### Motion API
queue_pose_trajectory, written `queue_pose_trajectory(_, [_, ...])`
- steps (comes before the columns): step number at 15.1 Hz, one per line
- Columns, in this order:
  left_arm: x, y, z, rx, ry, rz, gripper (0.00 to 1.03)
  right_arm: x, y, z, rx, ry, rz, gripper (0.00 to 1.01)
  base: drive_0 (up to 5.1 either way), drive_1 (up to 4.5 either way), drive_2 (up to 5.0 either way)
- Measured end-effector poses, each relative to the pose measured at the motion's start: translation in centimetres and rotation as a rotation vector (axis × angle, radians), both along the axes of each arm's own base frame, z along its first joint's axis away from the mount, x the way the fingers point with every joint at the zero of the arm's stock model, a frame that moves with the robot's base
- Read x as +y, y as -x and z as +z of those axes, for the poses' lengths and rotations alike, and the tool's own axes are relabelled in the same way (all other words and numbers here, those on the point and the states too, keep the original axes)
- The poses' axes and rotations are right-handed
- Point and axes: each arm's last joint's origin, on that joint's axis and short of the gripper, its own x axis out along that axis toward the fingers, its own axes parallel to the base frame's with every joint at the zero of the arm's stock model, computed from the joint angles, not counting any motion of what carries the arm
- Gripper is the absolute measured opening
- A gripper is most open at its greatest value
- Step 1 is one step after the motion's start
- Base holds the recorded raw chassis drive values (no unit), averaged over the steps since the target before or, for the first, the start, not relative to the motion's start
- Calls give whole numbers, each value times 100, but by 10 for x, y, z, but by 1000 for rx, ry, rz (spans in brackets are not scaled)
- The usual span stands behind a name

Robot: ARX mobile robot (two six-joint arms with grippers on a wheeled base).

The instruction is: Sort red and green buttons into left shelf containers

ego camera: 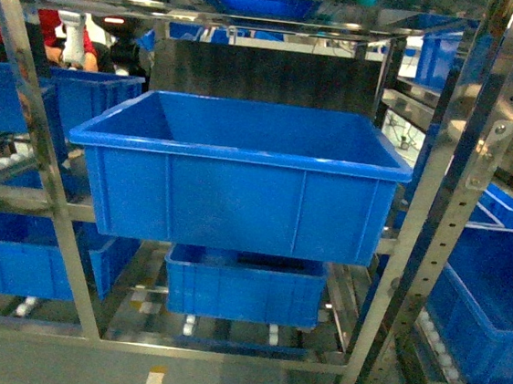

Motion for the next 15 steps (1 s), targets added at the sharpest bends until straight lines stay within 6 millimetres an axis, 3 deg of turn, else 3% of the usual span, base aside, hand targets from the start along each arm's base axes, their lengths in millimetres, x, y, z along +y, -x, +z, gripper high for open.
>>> queue_pose_trajectory(15, [0, 0, -2, 12, 1, 1, 28, 0, 0, 0, 2, -1, -3, 29, -492, 254, 254])
